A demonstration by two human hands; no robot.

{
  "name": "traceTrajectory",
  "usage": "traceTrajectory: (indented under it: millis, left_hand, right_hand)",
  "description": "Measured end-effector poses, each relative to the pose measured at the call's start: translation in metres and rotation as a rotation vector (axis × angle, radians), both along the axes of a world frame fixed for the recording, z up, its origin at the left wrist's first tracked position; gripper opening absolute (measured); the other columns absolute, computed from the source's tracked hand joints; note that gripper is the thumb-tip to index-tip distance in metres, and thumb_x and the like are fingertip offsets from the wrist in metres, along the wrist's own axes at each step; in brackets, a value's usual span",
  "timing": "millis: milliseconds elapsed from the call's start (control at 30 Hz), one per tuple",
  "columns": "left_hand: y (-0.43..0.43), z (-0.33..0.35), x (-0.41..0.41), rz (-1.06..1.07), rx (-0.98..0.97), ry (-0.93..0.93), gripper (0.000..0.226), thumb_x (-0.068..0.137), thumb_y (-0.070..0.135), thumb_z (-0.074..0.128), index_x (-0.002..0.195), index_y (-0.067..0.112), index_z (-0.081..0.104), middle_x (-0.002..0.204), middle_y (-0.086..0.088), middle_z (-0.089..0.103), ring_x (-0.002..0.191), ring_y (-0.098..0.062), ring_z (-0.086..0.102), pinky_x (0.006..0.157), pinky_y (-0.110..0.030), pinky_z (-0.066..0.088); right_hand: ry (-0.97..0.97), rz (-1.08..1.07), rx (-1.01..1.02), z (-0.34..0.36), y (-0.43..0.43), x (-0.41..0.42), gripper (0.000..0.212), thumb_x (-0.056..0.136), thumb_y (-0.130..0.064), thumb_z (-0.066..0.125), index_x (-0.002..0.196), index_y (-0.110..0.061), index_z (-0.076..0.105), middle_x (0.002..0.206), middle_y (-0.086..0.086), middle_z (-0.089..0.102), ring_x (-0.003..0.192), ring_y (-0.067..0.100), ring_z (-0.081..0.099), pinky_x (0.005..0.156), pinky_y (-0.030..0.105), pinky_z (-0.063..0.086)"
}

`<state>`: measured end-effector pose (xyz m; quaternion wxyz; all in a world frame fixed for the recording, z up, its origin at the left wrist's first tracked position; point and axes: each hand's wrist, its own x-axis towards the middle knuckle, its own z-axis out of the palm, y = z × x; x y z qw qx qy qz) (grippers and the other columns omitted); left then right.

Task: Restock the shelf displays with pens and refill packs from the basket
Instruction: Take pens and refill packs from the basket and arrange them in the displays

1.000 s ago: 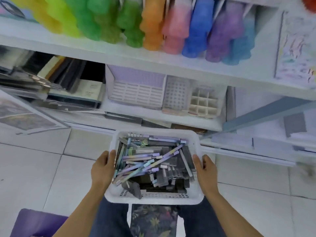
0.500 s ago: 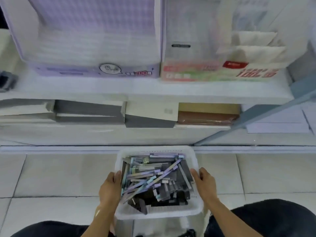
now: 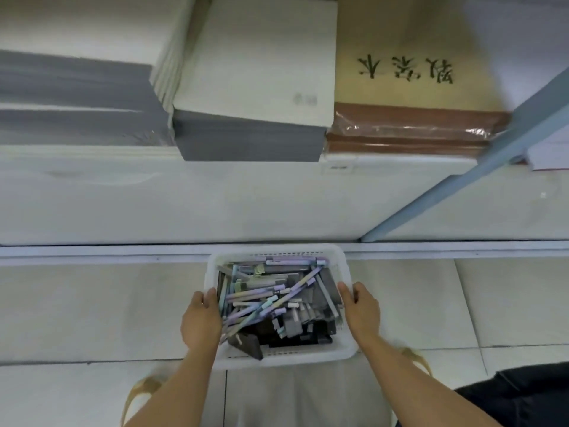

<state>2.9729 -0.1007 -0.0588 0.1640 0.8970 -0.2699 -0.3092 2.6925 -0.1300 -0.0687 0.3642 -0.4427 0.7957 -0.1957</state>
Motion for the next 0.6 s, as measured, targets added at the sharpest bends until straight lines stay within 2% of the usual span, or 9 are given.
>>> traceTrajectory:
  millis: [100,167,233,300,333,400,467,500,600]
  left_hand:
    - [-0.003,-0.011,0.0,-0.018,-0.033,-0.007,0.035,0.103,0.033,0.039,0.085,0.005,0.051,0.084,-0.021,0.057,0.076,-0.033,0.05,0.068,-0.038,0.034]
    - [-0.004,-0.011,-0.003,-0.04,-0.01,-0.031,0.037,0.102,0.035,0.039,0.088,0.004,0.054,0.087,-0.021,0.058,0.083,-0.036,0.053,0.07,-0.039,0.037]
    - [-0.007,-0.004,-0.007,-0.112,0.02,-0.207,0.037,0.099,0.033,0.048,0.106,-0.002,0.057,0.105,-0.026,0.057,0.098,-0.04,0.051,0.082,-0.045,0.039]
    - [-0.012,0.009,-0.015,-0.196,-0.159,-0.353,0.038,0.093,0.025,0.062,0.115,-0.005,0.055,0.112,-0.026,0.053,0.103,-0.041,0.048,0.086,-0.047,0.039]
    - [-0.016,0.015,-0.02,-0.279,-0.293,-0.364,0.033,0.09,0.02,0.065,0.112,-0.003,0.057,0.109,-0.022,0.054,0.099,-0.038,0.05,0.082,-0.044,0.041]
    - [-0.022,0.023,-0.03,-0.535,-0.422,-0.203,0.014,0.09,0.015,0.064,0.101,0.008,0.059,0.098,-0.008,0.057,0.088,-0.025,0.052,0.073,-0.031,0.041]
    - [-0.021,0.02,-0.04,-0.78,-0.306,-0.061,0.011,0.091,0.022,0.063,0.097,0.014,0.062,0.096,-0.002,0.058,0.09,-0.021,0.054,0.072,-0.028,0.041]
    - [-0.02,0.016,-0.043,-0.871,-0.228,-0.067,0.016,0.09,0.026,0.063,0.101,0.015,0.063,0.1,-0.002,0.06,0.097,-0.021,0.054,0.077,-0.029,0.043]
    - [-0.015,0.011,-0.048,-0.931,-0.131,-0.099,0.033,0.086,0.026,0.065,0.116,0.015,0.059,0.116,-0.003,0.058,0.111,-0.021,0.049,0.092,-0.031,0.042]
  right_hand:
    - [-0.006,-0.002,-0.042,-0.011,-0.005,-0.004,0.044,0.097,-0.035,0.054,0.063,-0.017,0.032,0.058,-0.002,0.039,0.056,0.015,0.037,0.052,0.027,0.03]
    - [0.012,0.006,-0.045,-0.013,-0.008,-0.003,0.04,0.096,-0.038,0.054,0.066,-0.017,0.038,0.063,-0.001,0.044,0.061,0.019,0.044,0.052,0.029,0.031]
    - [0.1,0.011,-0.087,-0.009,-0.011,-0.002,0.025,0.094,-0.039,0.056,0.089,-0.014,0.054,0.088,0.002,0.055,0.081,0.021,0.054,0.065,0.032,0.041]
    - [0.138,0.045,-0.257,-0.001,-0.02,0.003,0.035,0.091,-0.028,0.063,0.119,-0.009,0.054,0.114,0.005,0.053,0.101,0.02,0.052,0.086,0.036,0.045]
    - [0.116,0.131,-0.333,0.005,-0.028,0.007,0.037,0.09,-0.02,0.064,0.124,-0.008,0.053,0.119,0.006,0.052,0.104,0.02,0.051,0.09,0.035,0.045]
    - [0.043,0.413,-0.354,0.016,-0.043,0.018,0.03,0.089,-0.01,0.061,0.119,-0.011,0.058,0.118,0.005,0.055,0.105,0.018,0.052,0.089,0.03,0.045]
    - [0.06,0.739,-0.224,0.017,-0.053,0.032,0.024,0.089,-0.007,0.058,0.111,-0.014,0.063,0.115,0.003,0.058,0.108,0.019,0.05,0.09,0.03,0.043]
    - [0.1,0.867,-0.166,0.015,-0.055,0.037,0.022,0.089,-0.008,0.058,0.109,-0.014,0.064,0.116,0.003,0.058,0.111,0.019,0.048,0.092,0.031,0.042]
    - [0.213,1.023,-0.114,0.009,-0.055,0.043,0.017,0.091,-0.015,0.06,0.108,-0.014,0.063,0.12,0.004,0.054,0.117,0.021,0.043,0.096,0.034,0.04]
